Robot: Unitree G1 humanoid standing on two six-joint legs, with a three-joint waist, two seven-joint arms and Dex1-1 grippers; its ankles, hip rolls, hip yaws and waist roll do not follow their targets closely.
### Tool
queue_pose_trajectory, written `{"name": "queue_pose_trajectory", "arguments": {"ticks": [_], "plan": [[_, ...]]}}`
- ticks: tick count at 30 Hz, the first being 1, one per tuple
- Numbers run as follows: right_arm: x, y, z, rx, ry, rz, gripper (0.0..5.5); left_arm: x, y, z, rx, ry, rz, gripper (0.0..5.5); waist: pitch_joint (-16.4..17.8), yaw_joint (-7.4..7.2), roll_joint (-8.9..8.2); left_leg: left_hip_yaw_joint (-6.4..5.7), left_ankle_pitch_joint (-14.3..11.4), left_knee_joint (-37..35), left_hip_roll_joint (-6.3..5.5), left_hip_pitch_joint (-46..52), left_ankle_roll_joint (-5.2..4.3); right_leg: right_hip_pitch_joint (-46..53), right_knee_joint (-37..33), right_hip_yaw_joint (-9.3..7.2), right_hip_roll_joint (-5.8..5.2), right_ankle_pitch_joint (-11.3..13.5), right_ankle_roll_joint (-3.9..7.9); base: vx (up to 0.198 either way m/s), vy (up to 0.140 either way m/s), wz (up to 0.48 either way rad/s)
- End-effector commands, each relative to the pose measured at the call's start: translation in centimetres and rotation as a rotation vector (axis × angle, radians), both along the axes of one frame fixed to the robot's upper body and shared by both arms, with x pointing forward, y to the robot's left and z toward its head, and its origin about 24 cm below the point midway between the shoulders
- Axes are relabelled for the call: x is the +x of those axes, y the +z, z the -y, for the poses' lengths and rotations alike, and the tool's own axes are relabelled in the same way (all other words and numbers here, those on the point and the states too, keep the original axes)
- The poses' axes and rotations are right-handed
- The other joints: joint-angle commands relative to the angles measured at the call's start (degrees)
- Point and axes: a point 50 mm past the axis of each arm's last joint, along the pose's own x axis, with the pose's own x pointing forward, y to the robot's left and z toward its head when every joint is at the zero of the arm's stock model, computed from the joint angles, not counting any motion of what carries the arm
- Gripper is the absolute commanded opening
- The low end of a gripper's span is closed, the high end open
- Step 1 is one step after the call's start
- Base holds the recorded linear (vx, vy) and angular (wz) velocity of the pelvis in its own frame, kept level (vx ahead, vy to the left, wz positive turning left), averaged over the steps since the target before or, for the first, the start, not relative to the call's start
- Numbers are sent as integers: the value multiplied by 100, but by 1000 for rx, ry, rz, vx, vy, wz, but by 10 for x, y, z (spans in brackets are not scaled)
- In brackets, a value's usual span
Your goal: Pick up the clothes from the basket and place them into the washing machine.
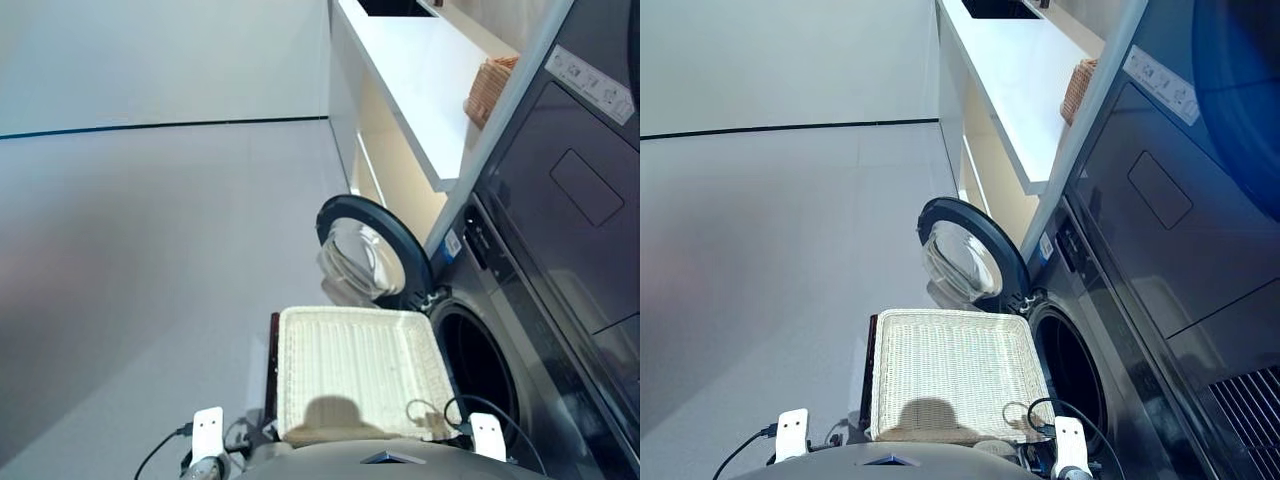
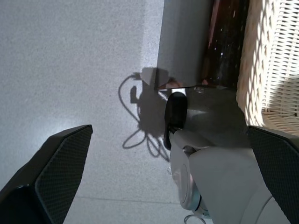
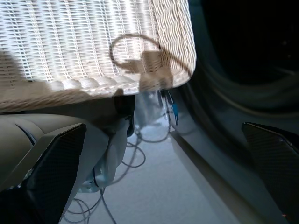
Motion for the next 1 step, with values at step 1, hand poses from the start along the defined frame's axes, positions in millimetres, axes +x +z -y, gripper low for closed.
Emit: {"name": "queue_pose_trajectory", "arguments": {"ticks": [1], "plan": [[36,6,5,-27,4,73,550,28,2,5,-9,-89,29,550,353,215,228,282,-149,31,-188,311,-52,-199,243,-113,53,268,132,0,0,0]]}}
